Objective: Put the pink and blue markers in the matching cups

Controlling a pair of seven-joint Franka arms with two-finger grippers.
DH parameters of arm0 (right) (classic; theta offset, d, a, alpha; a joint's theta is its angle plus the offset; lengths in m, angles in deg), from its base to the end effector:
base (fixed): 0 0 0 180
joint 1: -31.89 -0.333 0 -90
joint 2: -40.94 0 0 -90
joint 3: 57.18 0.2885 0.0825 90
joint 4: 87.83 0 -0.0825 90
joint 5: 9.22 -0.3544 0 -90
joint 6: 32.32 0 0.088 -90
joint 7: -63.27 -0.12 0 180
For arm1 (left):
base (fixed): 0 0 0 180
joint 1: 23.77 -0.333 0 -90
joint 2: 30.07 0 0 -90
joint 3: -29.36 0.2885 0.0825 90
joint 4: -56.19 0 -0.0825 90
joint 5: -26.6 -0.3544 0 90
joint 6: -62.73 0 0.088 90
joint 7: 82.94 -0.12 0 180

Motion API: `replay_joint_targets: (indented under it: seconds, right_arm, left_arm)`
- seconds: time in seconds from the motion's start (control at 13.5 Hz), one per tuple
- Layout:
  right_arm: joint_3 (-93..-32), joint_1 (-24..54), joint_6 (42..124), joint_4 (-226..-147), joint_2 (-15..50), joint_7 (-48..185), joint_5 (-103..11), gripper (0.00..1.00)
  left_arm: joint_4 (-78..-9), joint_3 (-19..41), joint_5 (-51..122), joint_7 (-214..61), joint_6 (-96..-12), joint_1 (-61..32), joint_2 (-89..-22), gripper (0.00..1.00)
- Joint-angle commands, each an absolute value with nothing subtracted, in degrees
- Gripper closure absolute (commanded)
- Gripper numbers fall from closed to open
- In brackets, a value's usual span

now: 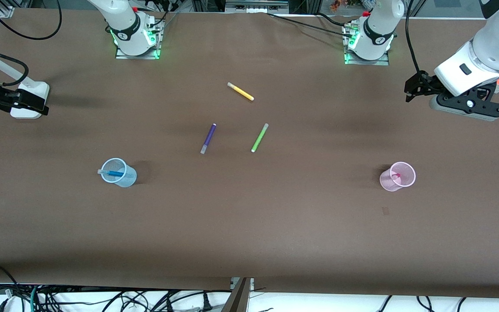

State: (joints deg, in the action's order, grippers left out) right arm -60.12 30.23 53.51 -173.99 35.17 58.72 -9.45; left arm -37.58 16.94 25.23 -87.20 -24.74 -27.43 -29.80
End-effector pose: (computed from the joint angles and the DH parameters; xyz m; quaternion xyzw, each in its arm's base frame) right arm 0.5427 -0.0103 0.5537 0.9973 -0.0508 -0.0531 0.0021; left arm 0.5093 -0.0757 0.5540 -0.9921 0.1133 0.0521 0.0145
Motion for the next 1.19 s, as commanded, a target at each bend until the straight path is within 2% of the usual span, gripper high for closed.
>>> replay_joint_targets:
  seconds: [0.0, 0.74, 1.11]
  right_arm:
    - [-59.64, 30.39, 53.37, -173.08, 34.7, 56.58, -8.78, 0.0]
    - [-59.81, 30.66, 53.29, -173.08, 34.7, 57.38, -8.78, 0.0]
    - [-59.9, 30.74, 53.29, -173.08, 34.7, 57.46, -8.78, 0.0]
  left_arm:
    - [-35.75, 26.53, 24.31, -86.71, -23.14, -18.78, -30.34, 0.0]
    - [-35.57, 26.37, 24.58, -86.8, -23.31, -18.94, -30.34, 0.0]
    - [-33.12, 26.29, 25.45, -87.07, -23.49, -18.94, -30.51, 0.0]
